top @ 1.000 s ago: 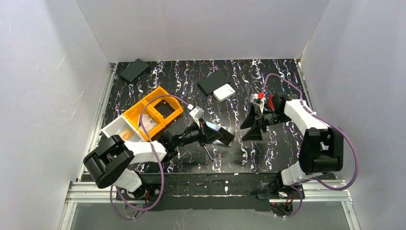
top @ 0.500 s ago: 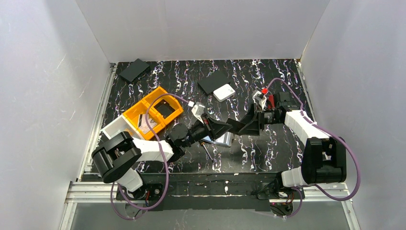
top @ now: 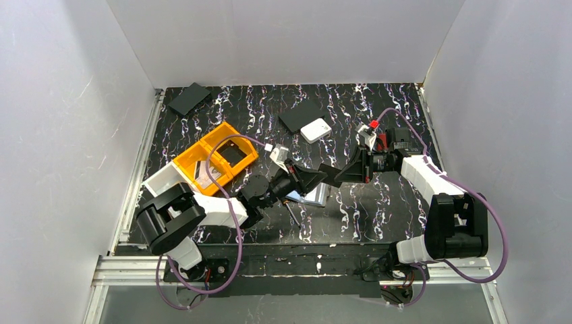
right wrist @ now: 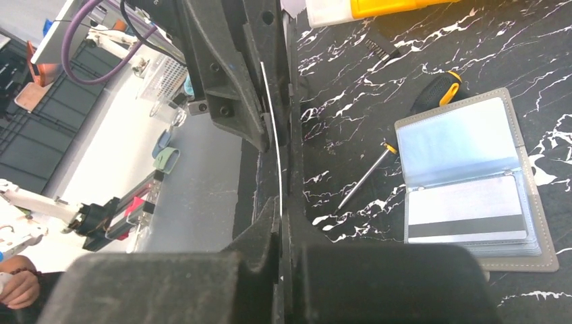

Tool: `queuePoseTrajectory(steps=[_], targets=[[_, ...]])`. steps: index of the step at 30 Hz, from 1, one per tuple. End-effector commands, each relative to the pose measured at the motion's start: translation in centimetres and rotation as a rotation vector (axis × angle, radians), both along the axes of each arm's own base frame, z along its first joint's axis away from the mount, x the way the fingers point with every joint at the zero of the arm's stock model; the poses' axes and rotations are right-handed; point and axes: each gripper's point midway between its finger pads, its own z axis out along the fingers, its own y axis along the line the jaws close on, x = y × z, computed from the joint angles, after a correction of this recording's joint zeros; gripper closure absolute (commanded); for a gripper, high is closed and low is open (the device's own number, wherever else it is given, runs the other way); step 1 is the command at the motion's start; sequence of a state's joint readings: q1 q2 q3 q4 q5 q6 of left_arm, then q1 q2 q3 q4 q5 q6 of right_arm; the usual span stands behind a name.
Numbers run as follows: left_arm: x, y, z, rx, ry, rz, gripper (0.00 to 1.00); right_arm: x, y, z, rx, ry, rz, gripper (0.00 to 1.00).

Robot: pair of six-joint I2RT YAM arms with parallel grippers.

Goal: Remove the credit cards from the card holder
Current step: Place the credit card in the storage box.

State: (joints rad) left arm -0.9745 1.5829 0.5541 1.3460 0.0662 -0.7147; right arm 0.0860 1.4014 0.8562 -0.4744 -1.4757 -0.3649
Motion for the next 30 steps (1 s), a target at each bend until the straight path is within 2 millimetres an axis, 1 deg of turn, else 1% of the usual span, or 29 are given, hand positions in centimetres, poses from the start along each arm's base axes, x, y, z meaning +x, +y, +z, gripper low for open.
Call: queuePoseTrajectory(steps=[1,2,4,6,7,9,10,12,14,15,17,18,19,21,23,26,30], targets=[[0.4,0.7,1.1,-0.036,-0.020,0.048,0.83,0.6,0.0,1.1,0.012,-0.065,-0.001,0.99],[0.8,1.0,1.0,-0.033,-0.010,0.073,0.74,0.6,0.0,1.1,0.012,-0.069,-0.001,0.99],[0.9,1.8,0.2,0.001,0.018,0.100,0.53,0.8,-0.1,1.0,0.000,-0.082,-0.011,0.99],[0.9,2.9,-0.7,0.063,0.046,0.108,0.33,1.3,-0.1,0.4,-0.043,-0.106,-0.041,0.99],[0.6,3.5,-1.0,0.099,0.050,0.102,0.20,1.5,-0.2,0.1,-0.066,-0.121,-0.056,0.99],[0.1,4.7,-1.3,0.185,0.056,0.059,0.06,1.7,-0.4,-0.3,-0.107,-0.165,-0.077,0.99],[-0.2,5.4,-1.6,0.235,0.065,0.028,0.02,1.7,-0.6,-0.6,-0.138,-0.188,-0.081,0.99],[-0.6,7.0,-1.4,0.318,0.076,-0.045,0.02,1.4,-1.0,-1.2,-0.181,-0.227,-0.068,0.99],[-0.7,8.5,-0.6,0.372,0.081,-0.113,0.02,0.8,-1.1,-1.6,-0.200,-0.214,-0.039,0.99],[-1.1,9.0,-0.2,0.399,0.075,-0.157,0.02,0.5,-1.1,-1.9,-0.213,-0.214,-0.021,0.99],[-1.8,9.5,0.9,0.467,0.032,-0.255,0.02,0.0,-1.0,-2.3,-0.226,-0.228,0.020,0.99],[-2.0,9.8,0.9,0.528,0.006,-0.293,0.02,-0.3,-0.9,-2.4,-0.226,-0.242,0.043,0.99],[-2.1,9.8,1.8,0.577,-0.040,-0.334,0.02,-0.5,-0.8,-2.7,-0.229,-0.242,0.064,0.99],[-2.7,9.6,1.7,0.631,-0.077,-0.431,0.02,-1.0,-0.6,-2.9,-0.235,-0.248,0.098,0.99],[-2.9,9.1,2.0,0.631,-0.125,-0.493,0.04,-1.3,-0.4,-3.1,-0.241,-0.246,0.117,0.99],[-2.8,7.6,2.1,0.658,-0.218,-0.519,0.04,-1.5,-0.3,-3.3,-0.246,-0.247,0.129,0.99],[-2.7,5.2,1.3,0.718,-0.320,-0.521,0.06,-1.8,-0.1,-3.4,-0.248,-0.244,0.146,0.99]])
